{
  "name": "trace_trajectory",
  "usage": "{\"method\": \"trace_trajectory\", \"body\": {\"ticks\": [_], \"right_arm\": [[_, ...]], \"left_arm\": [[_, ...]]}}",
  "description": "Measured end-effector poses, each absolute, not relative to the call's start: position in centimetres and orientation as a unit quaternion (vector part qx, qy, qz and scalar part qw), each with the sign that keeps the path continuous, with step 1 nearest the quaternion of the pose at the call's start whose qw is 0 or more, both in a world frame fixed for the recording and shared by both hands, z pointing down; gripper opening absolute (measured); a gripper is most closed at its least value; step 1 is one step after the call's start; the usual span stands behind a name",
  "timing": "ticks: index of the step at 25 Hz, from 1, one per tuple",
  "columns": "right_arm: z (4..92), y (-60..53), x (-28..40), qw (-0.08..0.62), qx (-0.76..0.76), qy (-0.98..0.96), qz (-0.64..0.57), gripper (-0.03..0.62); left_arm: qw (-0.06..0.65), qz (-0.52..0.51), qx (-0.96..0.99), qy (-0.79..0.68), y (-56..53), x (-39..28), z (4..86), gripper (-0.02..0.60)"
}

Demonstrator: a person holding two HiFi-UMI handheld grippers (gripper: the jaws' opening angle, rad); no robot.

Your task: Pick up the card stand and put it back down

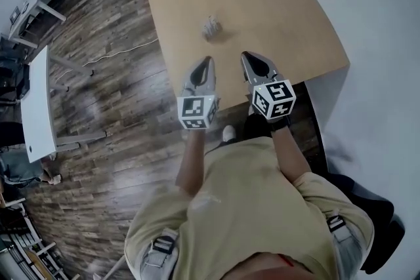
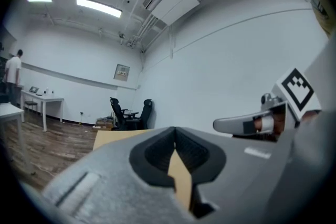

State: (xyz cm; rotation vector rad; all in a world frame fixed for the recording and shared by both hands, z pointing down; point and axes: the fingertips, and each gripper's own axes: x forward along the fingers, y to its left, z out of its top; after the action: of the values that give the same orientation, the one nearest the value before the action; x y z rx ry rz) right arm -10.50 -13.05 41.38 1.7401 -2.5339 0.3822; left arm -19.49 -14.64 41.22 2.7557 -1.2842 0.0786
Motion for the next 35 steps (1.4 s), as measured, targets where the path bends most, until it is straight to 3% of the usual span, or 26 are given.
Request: {"method": "trace_trajectory", "body": {"ticks": [10,22,28,35], "right_arm": [[48.4,-19.9,-11.5,0.076,0.504,-0.843,0.173,0.005],[55.6,-27.7,-9.4,0.107,0.472,-0.841,0.241,0.005],[59.1,-29.7,-9.3,0.125,0.458,-0.840,0.263,0.005],[61.5,-32.4,-9.5,0.132,0.453,-0.838,0.273,0.005]], "left_arm": [[0.102,0.057,0.888,-0.445,-20.6,-20.3,48.8,0.032],[0.148,0.138,0.880,-0.430,-28.2,-20.2,57.9,0.160],[0.142,0.169,0.888,-0.404,-31.2,-19.8,62.4,0.271],[0.139,0.160,0.908,-0.360,-35.2,-19.2,65.6,0.346]]}}
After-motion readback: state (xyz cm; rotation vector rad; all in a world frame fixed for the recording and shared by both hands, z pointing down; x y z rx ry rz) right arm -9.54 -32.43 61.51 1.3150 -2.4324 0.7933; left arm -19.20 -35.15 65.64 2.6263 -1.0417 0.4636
